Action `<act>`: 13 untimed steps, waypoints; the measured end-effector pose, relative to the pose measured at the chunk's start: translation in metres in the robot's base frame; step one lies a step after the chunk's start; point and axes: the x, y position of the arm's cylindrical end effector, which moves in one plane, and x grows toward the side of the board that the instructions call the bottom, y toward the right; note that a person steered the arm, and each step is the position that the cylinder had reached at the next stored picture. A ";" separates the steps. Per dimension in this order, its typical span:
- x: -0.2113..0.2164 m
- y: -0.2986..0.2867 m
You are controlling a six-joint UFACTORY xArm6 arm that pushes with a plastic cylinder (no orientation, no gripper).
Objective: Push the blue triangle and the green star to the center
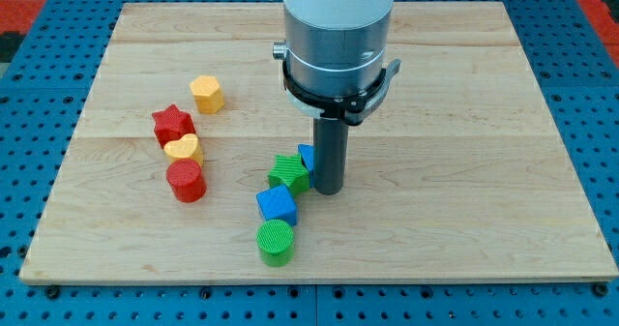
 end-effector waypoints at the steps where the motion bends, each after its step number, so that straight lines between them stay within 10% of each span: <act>1: 0.029 0.006; 7: -0.013 -0.094; 11: -0.028 0.048; 13: -0.055 0.001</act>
